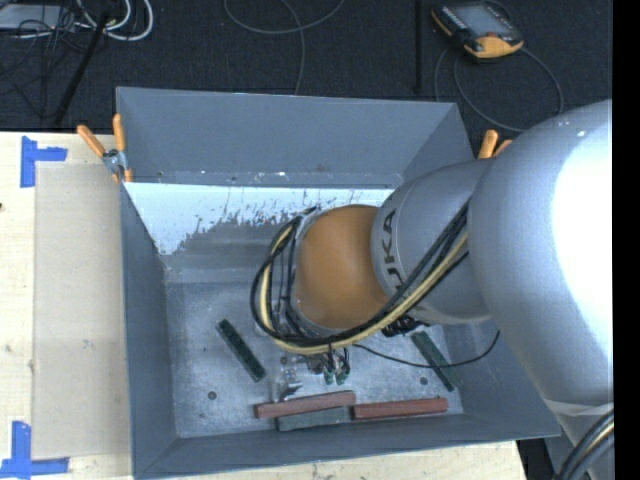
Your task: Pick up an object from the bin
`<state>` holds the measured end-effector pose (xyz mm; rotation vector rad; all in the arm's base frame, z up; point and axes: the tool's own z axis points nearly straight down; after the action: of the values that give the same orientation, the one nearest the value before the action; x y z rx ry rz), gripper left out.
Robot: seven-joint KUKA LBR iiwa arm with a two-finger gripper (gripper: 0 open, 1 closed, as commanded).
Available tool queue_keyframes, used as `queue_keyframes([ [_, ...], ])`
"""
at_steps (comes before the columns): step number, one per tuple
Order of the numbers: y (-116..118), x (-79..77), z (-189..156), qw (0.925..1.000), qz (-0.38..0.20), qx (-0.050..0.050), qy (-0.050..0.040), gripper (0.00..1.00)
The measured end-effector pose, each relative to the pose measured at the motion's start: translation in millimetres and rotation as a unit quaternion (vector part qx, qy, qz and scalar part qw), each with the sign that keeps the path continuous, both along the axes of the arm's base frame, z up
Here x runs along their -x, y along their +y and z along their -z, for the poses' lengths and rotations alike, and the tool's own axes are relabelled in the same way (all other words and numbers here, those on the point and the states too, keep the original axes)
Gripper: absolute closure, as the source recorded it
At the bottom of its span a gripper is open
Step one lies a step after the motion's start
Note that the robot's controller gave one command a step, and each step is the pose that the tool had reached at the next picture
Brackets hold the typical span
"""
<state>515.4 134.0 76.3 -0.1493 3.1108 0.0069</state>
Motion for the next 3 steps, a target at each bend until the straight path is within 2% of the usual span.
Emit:
queue_keyframes([
  [1,0.0,0.2,0.2,1.0000,0.000,0.000,-0.0003,0.00],
  [2,56.9,11.5,1.9,0.9992,0.038,0.000,0.0103,1.00],
  [3,57.0,11.5,1.9,0.9992,0.038,0.000,0.0103,1.00],
])
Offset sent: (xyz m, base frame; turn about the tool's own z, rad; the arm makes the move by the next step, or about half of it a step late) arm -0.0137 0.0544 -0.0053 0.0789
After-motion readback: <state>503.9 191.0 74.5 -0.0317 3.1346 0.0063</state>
